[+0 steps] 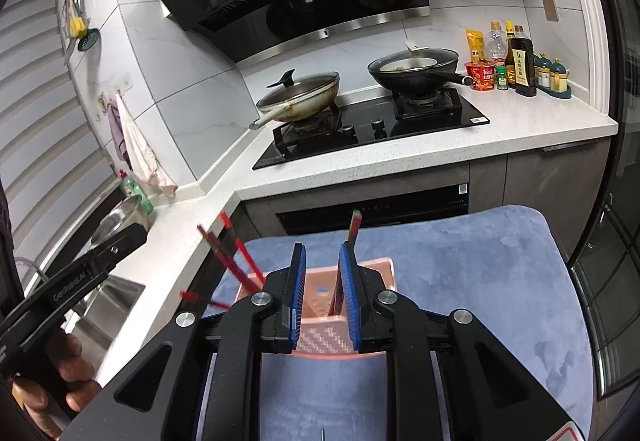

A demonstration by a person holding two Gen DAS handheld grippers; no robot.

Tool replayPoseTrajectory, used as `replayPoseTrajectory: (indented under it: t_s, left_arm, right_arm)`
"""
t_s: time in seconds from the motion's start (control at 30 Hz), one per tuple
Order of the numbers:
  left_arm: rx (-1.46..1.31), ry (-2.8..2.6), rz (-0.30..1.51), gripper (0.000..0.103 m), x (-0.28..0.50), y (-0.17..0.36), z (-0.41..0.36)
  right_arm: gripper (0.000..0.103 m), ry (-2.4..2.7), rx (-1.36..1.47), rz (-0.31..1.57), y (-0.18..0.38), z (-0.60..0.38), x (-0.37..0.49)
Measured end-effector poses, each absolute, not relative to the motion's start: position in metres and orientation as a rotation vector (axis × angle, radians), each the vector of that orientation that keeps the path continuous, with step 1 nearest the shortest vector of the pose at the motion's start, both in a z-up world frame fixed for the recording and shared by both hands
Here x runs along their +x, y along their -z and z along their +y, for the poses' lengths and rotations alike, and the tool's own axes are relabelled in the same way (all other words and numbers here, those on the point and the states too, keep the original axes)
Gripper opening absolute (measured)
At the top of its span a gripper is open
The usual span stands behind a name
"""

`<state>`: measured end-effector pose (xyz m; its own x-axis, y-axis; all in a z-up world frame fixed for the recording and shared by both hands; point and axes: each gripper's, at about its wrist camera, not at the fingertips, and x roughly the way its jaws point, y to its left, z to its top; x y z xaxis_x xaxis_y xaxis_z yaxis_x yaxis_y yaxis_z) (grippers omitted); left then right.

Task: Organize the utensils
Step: 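Bring both open tools back down toward the green chopstick and gold spoon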

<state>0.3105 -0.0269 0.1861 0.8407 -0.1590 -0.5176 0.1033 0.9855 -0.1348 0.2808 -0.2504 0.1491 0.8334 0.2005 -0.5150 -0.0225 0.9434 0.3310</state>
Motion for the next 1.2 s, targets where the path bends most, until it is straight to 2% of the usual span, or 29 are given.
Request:
replayPoseTrajectory:
  t_s: [0.63,1.2]
  left_arm:
    - [-0.073,0.101,0.689,0.042,0.236,-0.124,-0.015]
    - [0.008,0.084,0.886,0.042,0.162,-0.028,-0.018]
  right_arm:
    - [0.019,-0.107,0.199,0.705,-0.089,-0.220,0.184]
    - [0.019,-0.162,0.088,1.012,0.034,-0.186,0.084]
